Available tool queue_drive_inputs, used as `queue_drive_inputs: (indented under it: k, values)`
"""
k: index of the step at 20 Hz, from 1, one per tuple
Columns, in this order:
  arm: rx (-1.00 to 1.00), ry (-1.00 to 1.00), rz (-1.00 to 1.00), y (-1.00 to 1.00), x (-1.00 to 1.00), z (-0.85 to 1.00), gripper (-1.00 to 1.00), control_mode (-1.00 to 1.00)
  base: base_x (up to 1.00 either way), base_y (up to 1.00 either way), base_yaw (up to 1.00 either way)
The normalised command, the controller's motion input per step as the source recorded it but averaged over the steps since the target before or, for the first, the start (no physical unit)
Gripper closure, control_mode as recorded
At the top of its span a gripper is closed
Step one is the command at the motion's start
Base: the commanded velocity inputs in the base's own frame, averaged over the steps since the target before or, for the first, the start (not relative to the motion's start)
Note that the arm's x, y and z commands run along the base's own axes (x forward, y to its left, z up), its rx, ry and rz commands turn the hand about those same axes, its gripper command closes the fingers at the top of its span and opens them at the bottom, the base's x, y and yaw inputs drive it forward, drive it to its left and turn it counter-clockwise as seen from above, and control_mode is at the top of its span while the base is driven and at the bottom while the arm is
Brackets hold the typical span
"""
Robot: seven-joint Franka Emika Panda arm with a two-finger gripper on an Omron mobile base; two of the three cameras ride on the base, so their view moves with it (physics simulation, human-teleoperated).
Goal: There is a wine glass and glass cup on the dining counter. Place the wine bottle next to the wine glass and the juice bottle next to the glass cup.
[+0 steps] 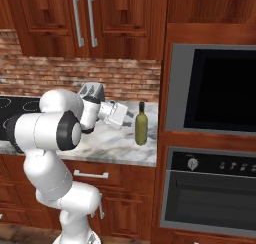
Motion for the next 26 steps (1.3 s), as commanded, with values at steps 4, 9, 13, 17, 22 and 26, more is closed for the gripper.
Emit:
queue_drive_inputs:
  k: [4,9,13,17,22,26]
  values:
    - [0.0,-0.04,0.09,0.0,0.14,-0.01,-1.0,-1.0,0.0,0.0,0.0]
    - [0.0,0.0,0.06,0.0,0.35,-0.08,-1.0,-1.0,0.0,0.0,0.0]
    - [0.0,0.0,0.05,0.0,0.27,-0.09,-1.0,-1.0,0.0,0.0,0.0]
    - [0.0,0.0,0.03,0.0,0.24,-0.15,-1.0,-1.0,0.0,0.0,0.0]
    - [0.0,0.0,0.01,0.0,0.29,-0.1,-1.0,-1.0,0.0,0.0,0.0]
    - [0.0,0.0,0.0,-0.04,0.22,-0.09,-1.0,-1.0,0.0,0.0,0.0]
